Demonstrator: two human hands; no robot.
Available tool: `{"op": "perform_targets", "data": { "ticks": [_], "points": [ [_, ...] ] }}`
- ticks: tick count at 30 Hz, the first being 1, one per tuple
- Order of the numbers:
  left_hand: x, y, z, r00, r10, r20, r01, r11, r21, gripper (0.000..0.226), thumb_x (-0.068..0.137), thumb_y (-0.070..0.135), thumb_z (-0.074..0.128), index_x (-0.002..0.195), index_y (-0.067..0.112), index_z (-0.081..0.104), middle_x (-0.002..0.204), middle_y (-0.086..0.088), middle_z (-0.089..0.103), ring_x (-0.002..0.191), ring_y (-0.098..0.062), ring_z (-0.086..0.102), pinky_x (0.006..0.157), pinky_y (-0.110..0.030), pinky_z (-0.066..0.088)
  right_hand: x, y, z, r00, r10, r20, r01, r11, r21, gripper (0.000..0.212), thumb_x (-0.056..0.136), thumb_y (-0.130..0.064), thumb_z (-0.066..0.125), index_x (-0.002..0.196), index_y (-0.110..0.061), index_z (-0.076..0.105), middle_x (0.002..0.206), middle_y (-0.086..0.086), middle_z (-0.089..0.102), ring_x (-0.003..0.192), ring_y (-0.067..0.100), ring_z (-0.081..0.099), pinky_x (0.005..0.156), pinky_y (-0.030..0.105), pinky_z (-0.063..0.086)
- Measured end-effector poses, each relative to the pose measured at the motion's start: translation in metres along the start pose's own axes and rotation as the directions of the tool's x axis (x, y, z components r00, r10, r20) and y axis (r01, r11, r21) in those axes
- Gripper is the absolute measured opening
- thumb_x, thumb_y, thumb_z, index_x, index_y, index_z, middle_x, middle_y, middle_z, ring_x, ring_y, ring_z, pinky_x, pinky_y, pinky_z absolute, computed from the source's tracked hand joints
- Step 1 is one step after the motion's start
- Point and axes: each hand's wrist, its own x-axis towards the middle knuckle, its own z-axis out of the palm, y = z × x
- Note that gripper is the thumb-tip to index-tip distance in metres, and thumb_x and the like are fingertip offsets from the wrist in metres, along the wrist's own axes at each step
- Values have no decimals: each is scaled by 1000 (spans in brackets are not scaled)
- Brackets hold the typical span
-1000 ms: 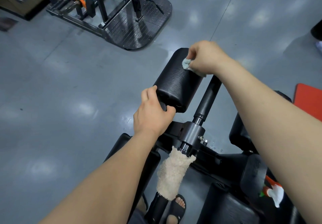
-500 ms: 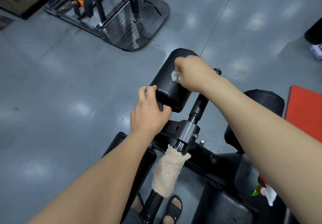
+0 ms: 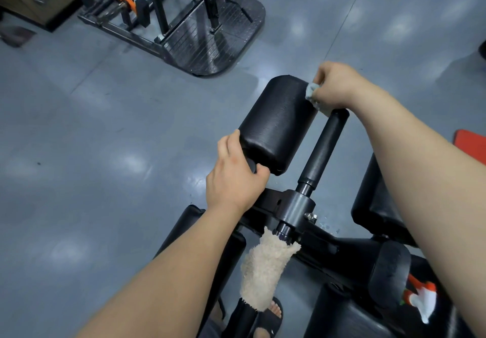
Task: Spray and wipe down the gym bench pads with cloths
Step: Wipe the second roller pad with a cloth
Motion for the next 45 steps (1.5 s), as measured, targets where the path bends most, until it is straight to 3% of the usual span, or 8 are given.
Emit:
{"op": "perform_targets", "data": {
  "ticks": [9, 17, 23, 27, 33, 35, 41, 45],
  "points": [
    [4, 1, 2, 997, -64, 31, 62, 997, 45, 86, 85, 50, 58, 158, 26, 20, 159, 12, 29, 126, -17, 53, 85, -33, 35, 9, -9, 3, 996, 39, -80, -29, 993, 117, 11, 86, -12, 65, 91, -22, 66, 95, 2, 66, 94, 24, 62, 74, 27, 42],
    [4, 4, 1, 995, -89, 54, 84, 993, 87, 91, 86, 50, 57, 161, 21, 14, 162, 8, 26, 127, -21, 53, 85, -33, 35, -46, -45, 28, 977, -213, 26, 215, 970, -116, 17, 85, -10, 61, 76, -22, 53, 89, 1, 63, 86, 25, 57, 66, 29, 40],
    [3, 5, -1, 993, -97, 63, 91, 991, 96, 90, 87, 51, 57, 161, 22, 14, 164, 7, 23, 130, -22, 50, 86, -33, 35, -92, -57, 52, 929, -363, 77, 370, 917, -146, 7, 89, -11, 57, 91, -16, 51, 87, 3, 55, 79, 26, 56, 57, 32, 41],
    [3, 6, -2, 994, -93, 59, 88, 992, 86, 88, 86, 49, 57, 160, 22, 16, 163, 9, 26, 128, -21, 52, 86, -33, 36, -59, -54, 42, 952, -300, -64, 277, 930, -244, 21, 95, -34, 59, 105, -16, 53, 98, 5, 55, 84, 32, 53, 69, 38, 45],
    [3, 5, -3, 995, -83, 61, 80, 995, 55, 87, 85, 51, 55, 159, 24, 19, 159, 12, 30, 125, -18, 53, 86, -32, 38, 16, -42, 14, 991, -59, -123, 41, 989, -140, 38, 99, -37, 58, 124, -8, 57, 126, 21, 61, 119, 40, 56, 88, 41, 46],
    [3, 5, -3, 994, -86, 66, 82, 995, 61, 88, 85, 51, 55, 159, 23, 18, 159, 11, 30, 126, -18, 53, 87, -33, 38, 22, -42, 16, 987, -55, -151, 32, 988, -151, 39, 101, -36, 56, 126, -6, 54, 126, 22, 61, 119, 41, 56, 84, 41, 43],
    [2, 6, -5, 993, -89, 73, 83, 994, 72, 86, 86, 48, 55, 159, 21, 19, 162, 9, 25, 126, -21, 53, 85, -32, 35, -32, -55, 42, 944, -306, -121, 268, 928, -257, 30, 103, -31, 44, 111, -4, 51, 102, 26, 65, 94, 45, 60, 69, 38, 38],
    [2, 7, -5, 992, -94, 79, 89, 993, 72, 86, 87, 49, 56, 159, 21, 18, 161, 7, 29, 126, -23, 53, 86, -35, 36, -81, -65, 55, 878, -477, 32, 472, 856, -210, 20, 99, -31, 46, 95, -13, 41, 86, 11, 53, 77, 33, 53, 66, 35, 37]
  ]
}}
